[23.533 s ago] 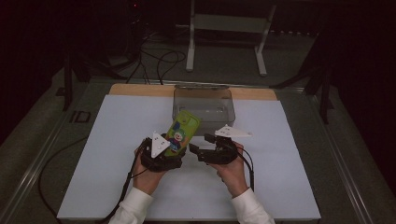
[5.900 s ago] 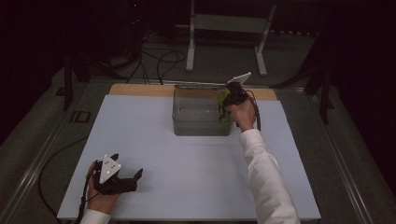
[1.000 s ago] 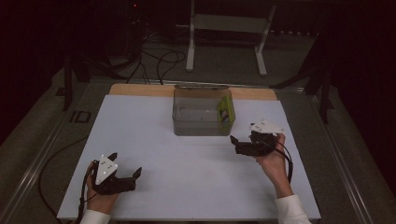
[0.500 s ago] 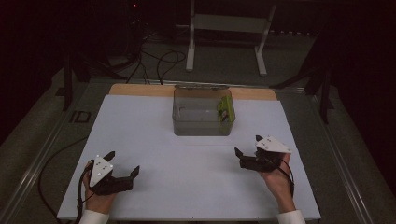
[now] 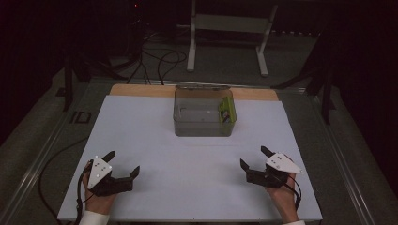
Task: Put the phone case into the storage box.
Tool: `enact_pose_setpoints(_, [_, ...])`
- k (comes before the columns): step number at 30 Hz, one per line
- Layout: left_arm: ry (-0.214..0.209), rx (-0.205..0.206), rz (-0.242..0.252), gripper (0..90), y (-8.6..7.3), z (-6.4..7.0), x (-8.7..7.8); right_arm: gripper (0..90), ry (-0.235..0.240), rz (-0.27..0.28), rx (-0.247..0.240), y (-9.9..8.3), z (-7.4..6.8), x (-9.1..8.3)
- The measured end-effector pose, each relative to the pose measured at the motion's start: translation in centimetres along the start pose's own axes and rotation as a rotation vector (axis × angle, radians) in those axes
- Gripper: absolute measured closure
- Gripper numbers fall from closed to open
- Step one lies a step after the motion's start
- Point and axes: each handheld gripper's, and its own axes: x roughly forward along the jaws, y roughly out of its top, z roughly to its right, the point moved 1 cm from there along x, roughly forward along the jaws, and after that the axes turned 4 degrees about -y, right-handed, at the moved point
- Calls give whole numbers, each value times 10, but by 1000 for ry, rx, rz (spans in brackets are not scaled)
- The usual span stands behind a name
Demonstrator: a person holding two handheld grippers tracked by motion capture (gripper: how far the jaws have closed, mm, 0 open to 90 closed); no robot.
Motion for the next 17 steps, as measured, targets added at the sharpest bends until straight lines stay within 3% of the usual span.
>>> enact_pose_setpoints(2, [2,5,4,0,0,0,-1,94,9,26,12,-1,-1,-2])
enact_pose_setpoints(17, [4,25,6,0,0,3,-1,93,-8,44,42,-8,0,-6])
